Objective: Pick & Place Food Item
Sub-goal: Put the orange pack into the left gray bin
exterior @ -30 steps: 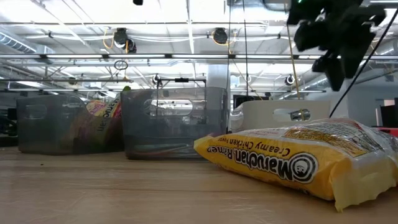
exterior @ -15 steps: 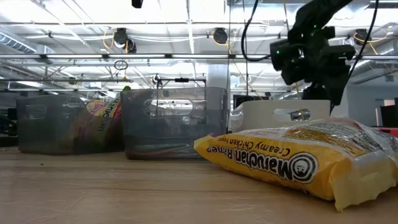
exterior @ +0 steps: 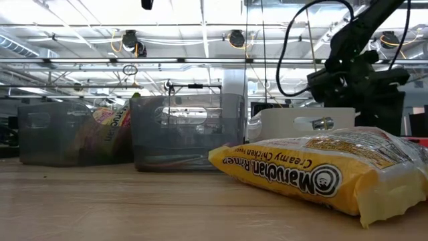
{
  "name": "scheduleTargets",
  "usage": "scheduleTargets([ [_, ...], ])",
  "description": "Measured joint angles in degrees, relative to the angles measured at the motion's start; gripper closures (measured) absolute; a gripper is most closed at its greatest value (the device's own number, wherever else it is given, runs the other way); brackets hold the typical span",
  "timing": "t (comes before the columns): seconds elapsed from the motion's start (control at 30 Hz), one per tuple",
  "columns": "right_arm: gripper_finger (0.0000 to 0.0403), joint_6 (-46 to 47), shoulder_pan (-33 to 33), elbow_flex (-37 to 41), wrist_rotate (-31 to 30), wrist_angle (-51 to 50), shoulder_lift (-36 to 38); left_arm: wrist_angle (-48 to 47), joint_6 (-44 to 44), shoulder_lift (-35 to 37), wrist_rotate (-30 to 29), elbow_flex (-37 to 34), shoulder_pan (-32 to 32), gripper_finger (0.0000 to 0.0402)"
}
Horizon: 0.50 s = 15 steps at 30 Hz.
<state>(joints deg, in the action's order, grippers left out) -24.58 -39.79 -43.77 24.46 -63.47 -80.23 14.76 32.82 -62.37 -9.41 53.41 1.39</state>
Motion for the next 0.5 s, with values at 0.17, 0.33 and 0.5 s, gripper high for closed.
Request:
scheduleTargets([
  [0.17, 0.02, 2.3, 0.0, -0.3, -0.5, 4.8, 0.0, 0.0, 0.1, 0.0, -0.2, 0.0, -1.0, 0.0144],
  [0.33, 0.0202, 2.3, 0.0, -0.3, -3.4, 5.6, 0.0, 0.0, 0.3, 0.0, -0.2, 0.0, -1.8, 0.0144],
  [0.5, 0.0202, 1.5, 0.0, -0.3, -3.2, 7.3, 0.0, 0.0, 0.4, 0.0, -0.2, 0.0, -2.5, 0.0144],
])
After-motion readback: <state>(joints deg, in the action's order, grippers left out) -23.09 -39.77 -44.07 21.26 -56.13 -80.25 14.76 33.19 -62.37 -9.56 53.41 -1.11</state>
